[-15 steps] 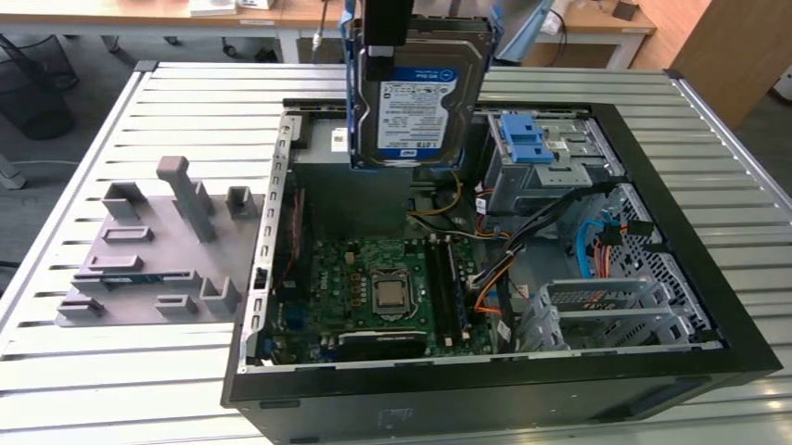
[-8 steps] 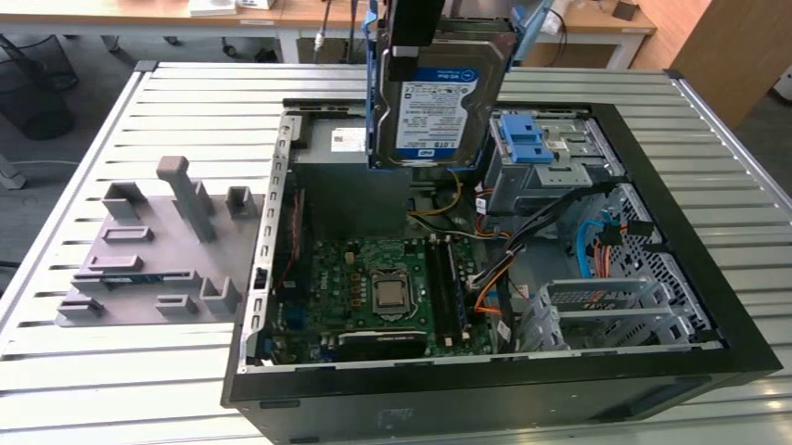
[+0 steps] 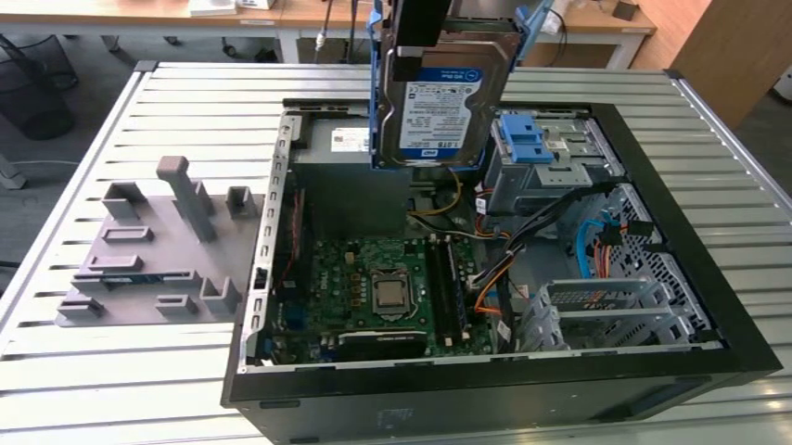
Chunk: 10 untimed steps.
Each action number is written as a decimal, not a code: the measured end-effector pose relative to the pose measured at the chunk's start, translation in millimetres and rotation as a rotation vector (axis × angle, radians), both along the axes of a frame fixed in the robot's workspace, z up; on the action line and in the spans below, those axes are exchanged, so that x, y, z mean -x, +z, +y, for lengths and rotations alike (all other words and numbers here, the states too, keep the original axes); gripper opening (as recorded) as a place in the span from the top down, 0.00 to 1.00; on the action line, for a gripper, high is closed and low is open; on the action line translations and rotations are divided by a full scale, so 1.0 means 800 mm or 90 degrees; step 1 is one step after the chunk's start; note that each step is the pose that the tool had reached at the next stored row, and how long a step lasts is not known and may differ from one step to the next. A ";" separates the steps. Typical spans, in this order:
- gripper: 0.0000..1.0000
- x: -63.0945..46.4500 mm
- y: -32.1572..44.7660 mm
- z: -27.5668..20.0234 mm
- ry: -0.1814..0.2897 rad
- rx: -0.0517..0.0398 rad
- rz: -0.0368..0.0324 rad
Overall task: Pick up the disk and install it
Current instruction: 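Insert the disk into the insertion slot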
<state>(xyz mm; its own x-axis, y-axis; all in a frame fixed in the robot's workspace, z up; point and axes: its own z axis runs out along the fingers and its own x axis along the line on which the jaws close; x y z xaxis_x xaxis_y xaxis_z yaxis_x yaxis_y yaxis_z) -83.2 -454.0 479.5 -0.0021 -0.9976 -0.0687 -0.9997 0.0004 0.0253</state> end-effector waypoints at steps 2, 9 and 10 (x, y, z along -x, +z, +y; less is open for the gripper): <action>0.64 0.000 0.0000 0.0000 0.000 0.0000 0.0000; 0.64 -0.001 0.0000 -0.0002 0.000 0.0002 -0.0030; 0.64 -0.001 -0.0003 -0.0003 0.000 0.0000 -0.0052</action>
